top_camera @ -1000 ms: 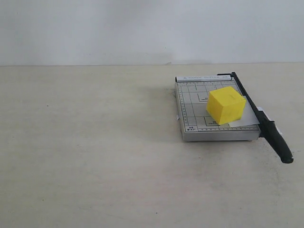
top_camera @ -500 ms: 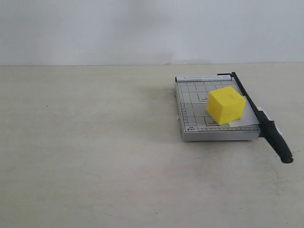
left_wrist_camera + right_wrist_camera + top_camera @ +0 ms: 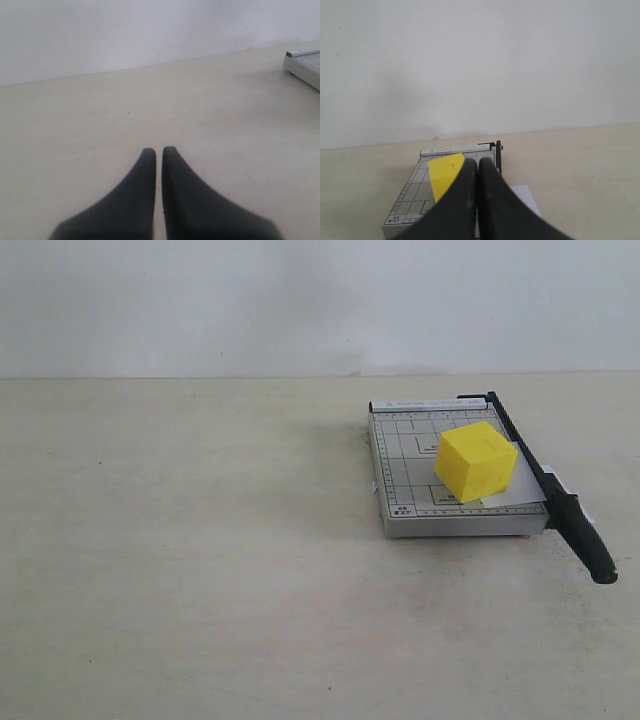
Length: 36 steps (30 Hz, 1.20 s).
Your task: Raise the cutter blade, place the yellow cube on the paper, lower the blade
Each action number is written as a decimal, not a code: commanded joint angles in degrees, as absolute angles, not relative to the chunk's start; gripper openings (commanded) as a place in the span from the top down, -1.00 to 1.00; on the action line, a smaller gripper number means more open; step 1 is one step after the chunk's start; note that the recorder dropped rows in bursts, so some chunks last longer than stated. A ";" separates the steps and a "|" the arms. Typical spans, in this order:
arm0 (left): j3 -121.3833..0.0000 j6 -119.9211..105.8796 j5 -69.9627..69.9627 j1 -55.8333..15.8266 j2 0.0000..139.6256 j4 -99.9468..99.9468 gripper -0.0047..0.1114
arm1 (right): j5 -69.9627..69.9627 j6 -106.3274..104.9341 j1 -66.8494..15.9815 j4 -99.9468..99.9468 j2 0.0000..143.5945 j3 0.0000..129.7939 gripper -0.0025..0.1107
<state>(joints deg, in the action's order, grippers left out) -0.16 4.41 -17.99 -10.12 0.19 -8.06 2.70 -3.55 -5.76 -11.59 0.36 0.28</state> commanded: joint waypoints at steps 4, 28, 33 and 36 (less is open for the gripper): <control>0.00 4.14 -17.78 -9.91 0.00 -8.15 0.84 | 8.38 -3.34 -5.84 -10.81 0.00 0.00 0.96; 0.00 4.14 -17.78 -9.91 0.00 -8.15 0.84 | 9.66 -3.34 -5.84 -11.18 0.00 0.00 0.96; 0.00 4.14 -17.78 -9.91 0.00 -8.15 0.84 | 9.66 -3.34 -5.84 -11.18 0.00 0.00 0.96; 0.00 4.14 -17.78 -9.91 0.00 -8.15 0.84 | 9.66 -3.34 -5.84 -11.18 0.00 0.00 0.96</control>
